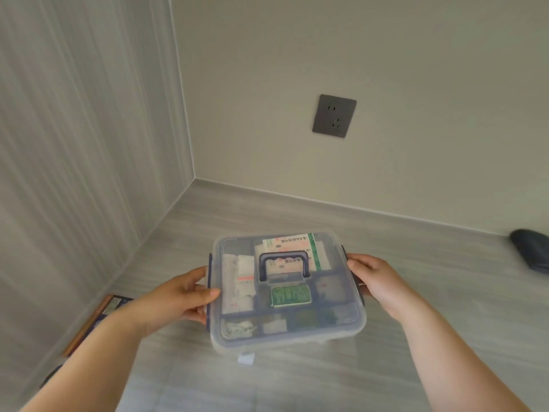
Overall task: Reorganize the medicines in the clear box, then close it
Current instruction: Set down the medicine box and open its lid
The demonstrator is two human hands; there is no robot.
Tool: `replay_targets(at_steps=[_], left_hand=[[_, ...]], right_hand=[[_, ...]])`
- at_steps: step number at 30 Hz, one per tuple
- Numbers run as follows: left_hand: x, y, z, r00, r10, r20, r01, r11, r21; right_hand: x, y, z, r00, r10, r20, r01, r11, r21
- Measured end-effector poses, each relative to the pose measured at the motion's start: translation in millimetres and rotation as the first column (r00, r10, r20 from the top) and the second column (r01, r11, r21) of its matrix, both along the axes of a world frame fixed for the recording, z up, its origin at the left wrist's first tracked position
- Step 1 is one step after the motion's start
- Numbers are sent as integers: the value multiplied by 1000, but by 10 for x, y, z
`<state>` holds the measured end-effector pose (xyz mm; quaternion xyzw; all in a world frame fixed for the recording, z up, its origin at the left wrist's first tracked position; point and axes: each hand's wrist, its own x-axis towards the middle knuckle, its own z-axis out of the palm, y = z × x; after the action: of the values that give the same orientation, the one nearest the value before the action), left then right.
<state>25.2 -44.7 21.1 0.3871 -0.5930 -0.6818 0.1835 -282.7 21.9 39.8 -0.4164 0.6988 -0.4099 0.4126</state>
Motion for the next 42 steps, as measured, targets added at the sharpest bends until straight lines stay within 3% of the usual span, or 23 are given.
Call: replay_targets(at_steps=[6,10,15,18,22,24,26,27,29,30,32,35,39,42], left_hand=[[-51,-6,-32,998,51,41,-51,999,-13],[-79,3,-15,997,74,27,-74,997,-23],[-102,-11,-22,994,107,8,-107,994,1],[-94,-37,-65,993,116,1,-116,993,13],[-95,-41,-75,993,117,3,-117,992,43],[-101,-36,-54,991,131,23,-132,990,47],[-88,-49,-25,985,153,81,-156,987,36],[-87,-62,-7,979,157,129,-161,987,18],[-87,-89,38,964,154,216,-153,988,-22],[-92,-99,62,961,150,230,-146,989,-33],[-93,-116,87,966,149,212,-148,989,-20],[-104,-106,120,961,169,218,-168,985,-22],[-265,-112,164,881,256,397,-206,964,-166],[-367,-105,167,805,262,532,-134,954,-267]], right_hand=[[-118,34,3,993,120,9,-120,991,60],[-134,-51,51,967,205,-152,-182,972,151],[-77,-175,60,861,240,-449,-152,963,223],[-125,-149,-77,955,72,-287,-37,991,126],[-184,-84,-208,997,-30,65,16,979,204],[-189,-108,-230,991,-113,-75,126,971,203],[-110,-137,-154,908,-240,-342,250,968,-14],[18,-122,-72,862,-251,-440,198,966,-163],[331,-96,52,693,-169,-701,-146,919,-367],[479,-96,53,573,-108,-812,-338,872,-354],[722,-102,36,407,128,-905,-549,826,-130],[770,-172,-104,396,359,-845,-557,826,90],[741,-224,-192,367,382,-848,-565,816,123],[739,-234,-191,364,386,-848,-569,813,126]])
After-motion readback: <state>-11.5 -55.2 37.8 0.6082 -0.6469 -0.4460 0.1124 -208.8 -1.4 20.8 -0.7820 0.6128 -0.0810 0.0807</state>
